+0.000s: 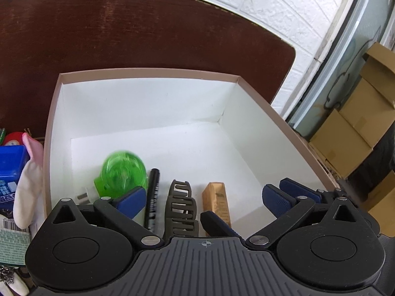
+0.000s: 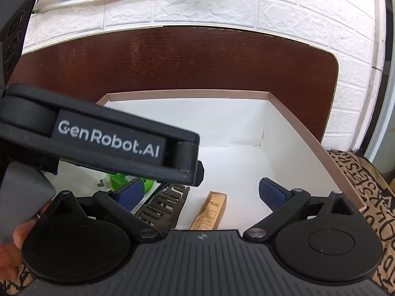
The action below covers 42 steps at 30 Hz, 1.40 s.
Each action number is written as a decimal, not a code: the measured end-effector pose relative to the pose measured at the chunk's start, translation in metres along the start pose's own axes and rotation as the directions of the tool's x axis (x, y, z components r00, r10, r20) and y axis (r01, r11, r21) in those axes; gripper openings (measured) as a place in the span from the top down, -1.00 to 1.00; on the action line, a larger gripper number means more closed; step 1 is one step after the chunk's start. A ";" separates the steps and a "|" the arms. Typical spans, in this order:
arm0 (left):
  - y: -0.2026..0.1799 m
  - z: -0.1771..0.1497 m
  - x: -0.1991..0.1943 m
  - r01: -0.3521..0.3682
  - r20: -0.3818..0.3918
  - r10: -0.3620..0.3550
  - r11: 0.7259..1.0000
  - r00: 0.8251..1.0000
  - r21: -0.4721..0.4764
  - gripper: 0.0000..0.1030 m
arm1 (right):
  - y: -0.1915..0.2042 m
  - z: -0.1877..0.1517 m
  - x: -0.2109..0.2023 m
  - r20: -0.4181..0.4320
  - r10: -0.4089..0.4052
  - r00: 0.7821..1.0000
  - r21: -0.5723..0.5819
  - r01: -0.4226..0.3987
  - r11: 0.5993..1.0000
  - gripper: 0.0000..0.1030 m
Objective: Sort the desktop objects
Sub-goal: 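Withdraw the left tool from the box back toward the pile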
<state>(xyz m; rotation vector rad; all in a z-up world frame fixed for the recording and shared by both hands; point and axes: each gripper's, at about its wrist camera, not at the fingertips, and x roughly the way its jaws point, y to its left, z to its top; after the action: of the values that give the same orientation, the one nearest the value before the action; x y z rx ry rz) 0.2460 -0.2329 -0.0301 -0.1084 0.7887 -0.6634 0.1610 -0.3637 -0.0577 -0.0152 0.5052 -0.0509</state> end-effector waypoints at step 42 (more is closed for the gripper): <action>-0.024 -0.070 -0.104 -0.206 0.131 0.192 0.974 0.973 0.097 -1.00 | 0.031 -0.024 -0.081 0.050 -0.024 0.998 0.020 0.023 1.000 -0.99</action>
<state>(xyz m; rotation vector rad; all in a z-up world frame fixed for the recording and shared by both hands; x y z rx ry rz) 0.1321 -0.1797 -0.0076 0.0311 0.6355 -0.5033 0.0800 -0.3285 -0.0404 -0.0034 0.4545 -0.0781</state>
